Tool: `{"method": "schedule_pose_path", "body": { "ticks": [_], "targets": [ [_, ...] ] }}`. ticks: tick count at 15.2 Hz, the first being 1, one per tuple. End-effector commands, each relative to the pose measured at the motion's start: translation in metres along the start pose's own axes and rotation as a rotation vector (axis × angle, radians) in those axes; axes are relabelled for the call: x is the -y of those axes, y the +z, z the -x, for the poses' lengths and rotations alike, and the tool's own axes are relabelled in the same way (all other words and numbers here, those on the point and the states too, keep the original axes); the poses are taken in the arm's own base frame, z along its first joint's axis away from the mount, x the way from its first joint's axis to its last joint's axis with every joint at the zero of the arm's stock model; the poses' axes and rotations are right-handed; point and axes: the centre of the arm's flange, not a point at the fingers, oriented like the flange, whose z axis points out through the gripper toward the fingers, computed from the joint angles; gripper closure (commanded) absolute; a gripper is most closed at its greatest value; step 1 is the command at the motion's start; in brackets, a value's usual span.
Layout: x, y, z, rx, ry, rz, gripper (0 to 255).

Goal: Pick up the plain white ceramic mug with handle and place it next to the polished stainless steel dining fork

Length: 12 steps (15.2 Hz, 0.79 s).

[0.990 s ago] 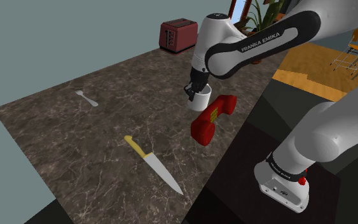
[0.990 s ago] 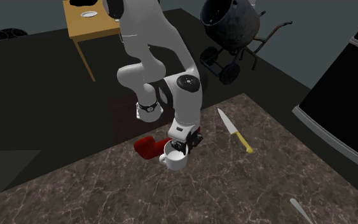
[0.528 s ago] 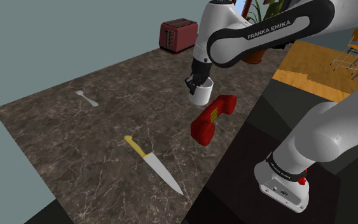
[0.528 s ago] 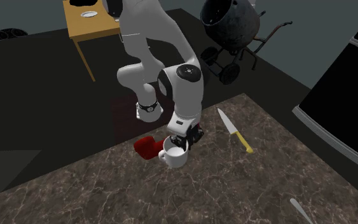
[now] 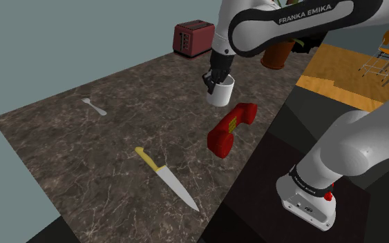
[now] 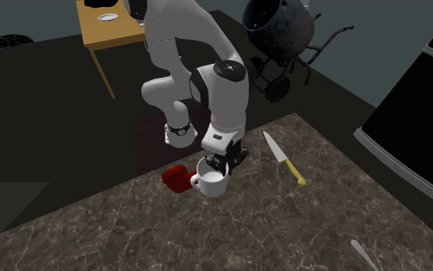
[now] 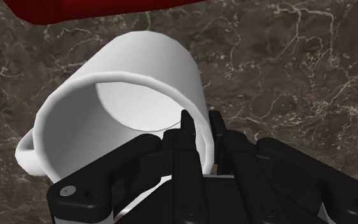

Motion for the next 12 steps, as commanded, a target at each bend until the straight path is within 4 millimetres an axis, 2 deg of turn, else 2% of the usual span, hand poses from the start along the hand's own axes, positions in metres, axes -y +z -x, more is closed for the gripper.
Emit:
{"method": "schedule_pose_path", "body": {
  "ticks": [1, 11, 12],
  "targets": [
    [-0.001, -0.01, -0.001, 0.0, 0.0, 0.0, 255],
    [-0.002, -0.061, -0.007, 0.0, 0.0, 0.0, 255],
    [0.006, -0.06, -0.018, 0.0, 0.0, 0.0, 255]
  ]
}}
